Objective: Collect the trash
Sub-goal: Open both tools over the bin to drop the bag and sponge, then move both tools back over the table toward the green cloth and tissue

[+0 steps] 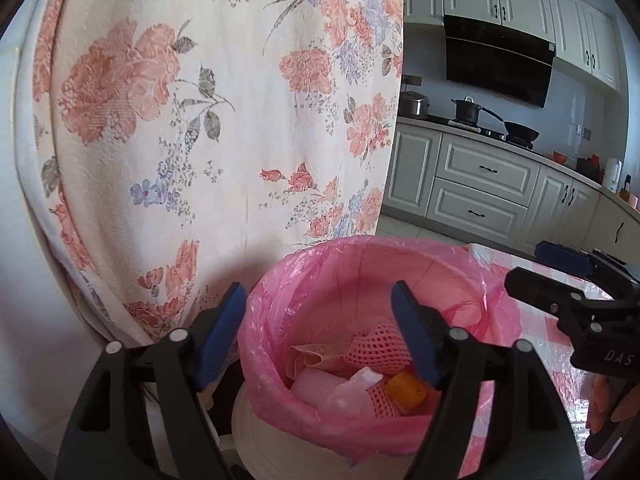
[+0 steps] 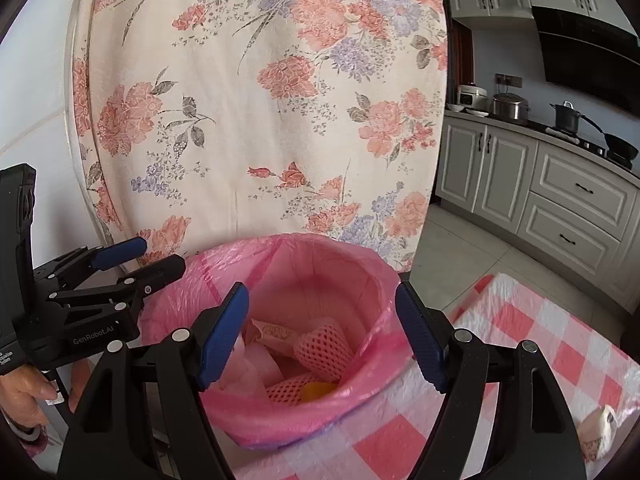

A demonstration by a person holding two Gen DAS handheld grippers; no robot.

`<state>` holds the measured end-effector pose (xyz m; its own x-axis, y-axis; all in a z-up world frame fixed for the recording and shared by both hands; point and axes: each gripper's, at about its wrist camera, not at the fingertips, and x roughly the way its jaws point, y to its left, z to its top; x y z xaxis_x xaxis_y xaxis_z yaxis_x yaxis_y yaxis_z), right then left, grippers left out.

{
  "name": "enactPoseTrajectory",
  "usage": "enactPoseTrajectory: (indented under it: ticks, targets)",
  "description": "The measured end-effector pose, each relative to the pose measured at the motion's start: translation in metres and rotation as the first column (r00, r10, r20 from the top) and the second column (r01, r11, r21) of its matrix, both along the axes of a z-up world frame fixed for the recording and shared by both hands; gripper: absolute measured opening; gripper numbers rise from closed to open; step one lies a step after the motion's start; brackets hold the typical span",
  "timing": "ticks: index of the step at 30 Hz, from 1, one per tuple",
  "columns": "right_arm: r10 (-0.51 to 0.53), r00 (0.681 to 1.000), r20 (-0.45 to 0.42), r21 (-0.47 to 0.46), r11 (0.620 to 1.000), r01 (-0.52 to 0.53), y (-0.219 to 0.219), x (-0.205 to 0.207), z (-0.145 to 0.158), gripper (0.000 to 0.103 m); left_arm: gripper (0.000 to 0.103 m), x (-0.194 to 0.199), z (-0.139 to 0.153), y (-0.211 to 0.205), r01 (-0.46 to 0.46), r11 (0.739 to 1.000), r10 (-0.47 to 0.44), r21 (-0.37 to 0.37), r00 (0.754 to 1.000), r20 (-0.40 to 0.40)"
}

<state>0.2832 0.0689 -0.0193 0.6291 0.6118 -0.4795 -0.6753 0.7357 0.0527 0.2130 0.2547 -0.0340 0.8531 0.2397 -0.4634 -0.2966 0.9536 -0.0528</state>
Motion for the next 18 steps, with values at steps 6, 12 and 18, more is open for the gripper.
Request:
enactPoseTrajectory:
  ticks: [6, 12, 18]
  targets:
    - [-0.058, 0.998, 0.014, 0.002, 0.998, 0.058, -0.031, -0.022, 0.003, 0.075, 0.098, -0.024, 0.009, -0.02, -0.027, 1.0, 0.026, 0.008, 0.999, 0.043]
    - [-0.133, 0.991, 0.028, 0.006, 0.991, 0.133, -0.075, -0.047, 0.003, 0.081, 0.098, -0.038, 0.007, -0.054, 0.021, 1.0, -0.022, 0.009, 0.999, 0.035]
    - [-0.21, 0.977, 0.025, 0.009, 0.978, 0.21, -0.124, -0.064, -0.002, 0.085, 0.098, -0.045, -0.001, -0.091, 0.091, 0.995, -0.09, -0.035, 0.995, 0.032]
